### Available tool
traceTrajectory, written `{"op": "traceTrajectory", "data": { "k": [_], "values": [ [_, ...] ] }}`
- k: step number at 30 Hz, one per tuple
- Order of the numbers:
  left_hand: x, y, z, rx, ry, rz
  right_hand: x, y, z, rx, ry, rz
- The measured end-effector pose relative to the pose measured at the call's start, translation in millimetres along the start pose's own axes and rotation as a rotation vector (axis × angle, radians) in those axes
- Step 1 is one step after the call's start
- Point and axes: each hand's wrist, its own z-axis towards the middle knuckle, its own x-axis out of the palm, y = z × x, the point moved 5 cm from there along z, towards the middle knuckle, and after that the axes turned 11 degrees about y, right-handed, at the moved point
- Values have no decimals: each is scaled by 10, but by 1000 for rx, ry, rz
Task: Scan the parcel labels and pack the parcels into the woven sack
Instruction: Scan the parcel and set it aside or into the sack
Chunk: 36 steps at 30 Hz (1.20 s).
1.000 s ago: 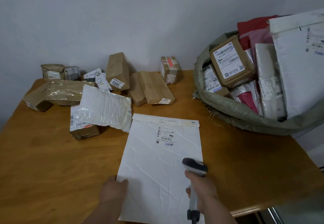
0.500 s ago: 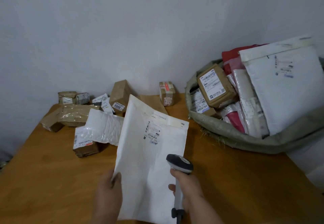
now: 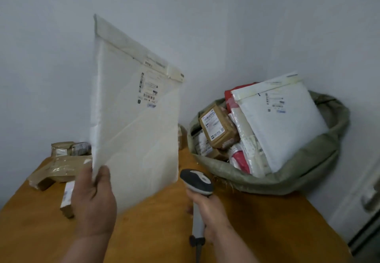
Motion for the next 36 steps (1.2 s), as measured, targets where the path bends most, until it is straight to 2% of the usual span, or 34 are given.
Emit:
{"op": "traceTrajectory", "data": {
  "k": [7, 10, 15, 18, 21, 25, 27, 33, 36],
  "values": [
    [1194, -556, 65, 48, 175, -281, -763, 472, -239, -173, -182, 38],
    [1679, -712, 69, 94, 262, -277, -1169, 638, -290, -207, -305, 63],
    [2587, -783, 139, 40, 372, -387, -1818, 857, -270, -244, -507, 134],
    [3085, -803, 114, 80, 447, -426, -2136, 945, -228, -245, -612, 149],
    [3543, -683, 1, 25, 552, -350, -2382, 975, -218, -261, -685, 198],
    [4070, -265, -298, -168, 883, -120, -2712, 993, -178, -237, -697, 287],
    [4232, -113, -421, -258, 978, 5, -2882, 1042, -127, -226, -703, 305],
    [4469, -53, -382, -308, 889, 115, -3308, 1094, 152, -144, -579, 364],
    [4562, -87, -374, -301, 877, 139, -3346, 1063, 350, -98, -428, 486]
  ]
}}
